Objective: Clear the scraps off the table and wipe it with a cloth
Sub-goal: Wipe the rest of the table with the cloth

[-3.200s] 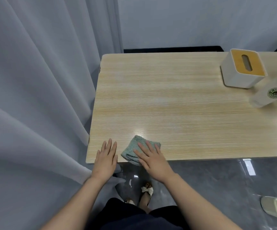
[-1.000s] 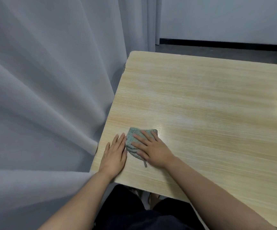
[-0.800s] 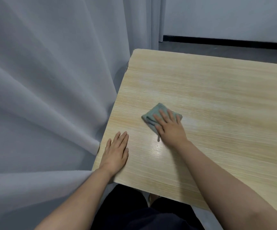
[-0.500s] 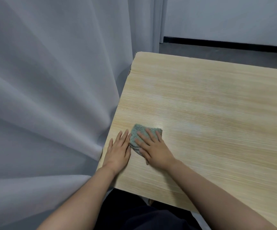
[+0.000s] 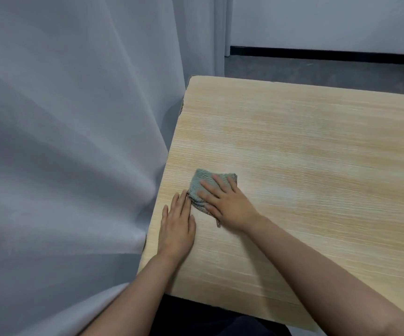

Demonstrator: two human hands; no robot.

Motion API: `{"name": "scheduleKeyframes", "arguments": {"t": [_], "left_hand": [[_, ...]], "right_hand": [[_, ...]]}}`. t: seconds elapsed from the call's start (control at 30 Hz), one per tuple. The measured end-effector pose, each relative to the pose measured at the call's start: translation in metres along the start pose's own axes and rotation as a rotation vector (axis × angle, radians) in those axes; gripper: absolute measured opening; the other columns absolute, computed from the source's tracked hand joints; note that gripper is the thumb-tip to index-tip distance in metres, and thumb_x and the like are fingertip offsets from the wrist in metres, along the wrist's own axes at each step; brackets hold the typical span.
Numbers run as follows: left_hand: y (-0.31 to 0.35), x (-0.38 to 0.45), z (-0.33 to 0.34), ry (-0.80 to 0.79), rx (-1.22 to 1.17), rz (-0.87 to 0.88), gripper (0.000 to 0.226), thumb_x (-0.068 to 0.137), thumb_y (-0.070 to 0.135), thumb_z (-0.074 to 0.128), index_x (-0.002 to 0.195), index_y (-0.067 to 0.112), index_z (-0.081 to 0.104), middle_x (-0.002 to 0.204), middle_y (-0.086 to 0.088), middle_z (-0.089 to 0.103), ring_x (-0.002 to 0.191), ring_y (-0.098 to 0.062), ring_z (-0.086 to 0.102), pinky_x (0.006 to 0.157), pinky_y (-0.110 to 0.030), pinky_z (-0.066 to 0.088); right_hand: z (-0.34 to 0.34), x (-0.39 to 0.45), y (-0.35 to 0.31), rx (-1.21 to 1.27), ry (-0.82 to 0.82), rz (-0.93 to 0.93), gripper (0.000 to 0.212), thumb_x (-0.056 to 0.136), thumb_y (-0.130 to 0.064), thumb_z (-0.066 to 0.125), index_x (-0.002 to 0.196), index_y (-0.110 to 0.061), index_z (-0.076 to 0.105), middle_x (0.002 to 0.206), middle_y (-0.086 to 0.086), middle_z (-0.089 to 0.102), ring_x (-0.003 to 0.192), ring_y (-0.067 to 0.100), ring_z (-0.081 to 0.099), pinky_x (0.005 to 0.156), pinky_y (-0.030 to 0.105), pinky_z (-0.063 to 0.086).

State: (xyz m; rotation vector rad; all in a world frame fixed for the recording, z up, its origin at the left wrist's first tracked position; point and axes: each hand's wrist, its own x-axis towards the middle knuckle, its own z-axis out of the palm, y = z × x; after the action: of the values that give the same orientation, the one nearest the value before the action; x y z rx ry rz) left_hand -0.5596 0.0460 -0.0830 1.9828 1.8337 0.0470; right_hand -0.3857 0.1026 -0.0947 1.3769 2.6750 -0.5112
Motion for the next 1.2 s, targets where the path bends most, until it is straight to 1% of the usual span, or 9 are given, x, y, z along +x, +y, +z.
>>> {"name": "scheduleKeyframes", "arguments": {"t": [0.1,0.17,0.37,0.47,0.6,0.93,1.03,1.1,1.2], "left_hand": [[0.002,0.017,-0.004,-0.018,0.005,0.003,0.057,0.094,0.028,0.019,0.150,0.017,0.014,0.159,0.004,0.003,0.145,-0.011,-0.004,0.116,-0.032,-0.005],[0.005,0.032,-0.008,-0.035,0.020,0.014,0.054,0.099,0.026,0.022,0.151,0.019,0.009,0.159,0.005,-0.001,0.145,-0.011,-0.007,0.116,-0.032,-0.006],[0.021,0.089,-0.024,-0.014,0.043,0.054,0.054,0.101,0.023,0.024,0.151,0.022,0.004,0.158,0.008,-0.007,0.145,-0.010,-0.011,0.116,-0.033,-0.009],[0.023,0.119,-0.028,-0.001,0.062,0.029,0.054,0.101,0.023,0.024,0.151,0.020,0.005,0.159,0.007,-0.005,0.145,-0.011,-0.009,0.117,-0.034,-0.006],[0.024,0.150,-0.030,0.018,0.116,-0.002,0.054,0.101,0.024,0.023,0.151,0.019,0.005,0.159,0.007,-0.003,0.146,-0.011,-0.006,0.117,-0.037,-0.003],[0.022,0.186,-0.024,0.047,0.145,0.037,0.052,0.100,0.033,0.008,0.150,0.023,-0.002,0.158,0.010,-0.007,0.144,-0.008,-0.011,0.116,-0.036,-0.008],[0.019,0.185,-0.018,0.095,0.120,0.051,0.058,0.094,0.037,0.000,0.150,0.023,0.004,0.157,0.011,-0.004,0.143,-0.006,-0.010,0.117,-0.036,-0.005],[0.018,0.187,-0.016,0.117,0.122,0.052,0.057,0.094,0.037,0.003,0.149,0.021,0.008,0.156,0.011,-0.004,0.143,-0.006,-0.009,0.118,-0.037,-0.002],[0.018,0.186,-0.017,0.125,0.113,0.059,0.056,0.096,0.036,0.006,0.150,0.021,0.009,0.157,0.010,0.000,0.144,-0.007,-0.007,0.118,-0.037,-0.003]], "right_hand": [[-0.013,0.012,0.030,0.000,0.010,0.009,0.056,0.094,-0.050,0.015,0.142,-0.031,0.037,0.153,-0.003,0.029,0.143,0.026,0.020,0.114,0.048,0.006],[-0.023,0.019,0.057,0.049,0.064,0.205,0.053,0.097,-0.049,0.014,0.148,-0.033,0.020,0.158,-0.005,0.009,0.146,0.022,-0.001,0.115,0.042,-0.007],[-0.051,0.046,0.107,0.307,0.211,0.842,0.049,0.101,-0.034,0.028,0.149,-0.028,0.018,0.159,0.000,0.003,0.145,0.026,-0.007,0.114,0.046,-0.010],[-0.042,0.062,0.076,0.159,0.158,0.583,0.053,0.099,-0.035,0.033,0.149,-0.025,0.017,0.159,0.005,0.006,0.145,0.031,-0.003,0.114,0.048,-0.006],[-0.032,0.063,0.060,0.106,0.105,0.169,0.061,0.091,-0.049,0.011,0.143,-0.029,0.035,0.154,-0.003,0.024,0.145,0.026,0.010,0.113,0.043,-0.005],[-0.066,0.085,0.148,0.210,0.213,0.803,0.050,0.101,-0.039,0.027,0.149,-0.030,0.016,0.159,-0.002,0.003,0.145,0.026,-0.007,0.114,0.047,-0.010],[-0.059,0.105,0.121,0.124,0.184,0.526,0.053,0.099,-0.039,0.033,0.149,-0.028,0.018,0.158,0.001,0.006,0.145,0.029,-0.004,0.114,0.047,-0.008],[-0.053,0.111,0.110,0.102,0.144,0.284,0.055,0.095,-0.049,0.018,0.147,-0.031,0.024,0.157,-0.005,0.013,0.146,0.024,0.000,0.113,0.042,-0.012],[-0.057,0.118,0.135,0.085,0.149,0.249,0.062,0.089,-0.057,0.008,0.146,-0.036,0.023,0.157,-0.010,0.013,0.146,0.017,0.000,0.113,0.037,-0.013]]}}
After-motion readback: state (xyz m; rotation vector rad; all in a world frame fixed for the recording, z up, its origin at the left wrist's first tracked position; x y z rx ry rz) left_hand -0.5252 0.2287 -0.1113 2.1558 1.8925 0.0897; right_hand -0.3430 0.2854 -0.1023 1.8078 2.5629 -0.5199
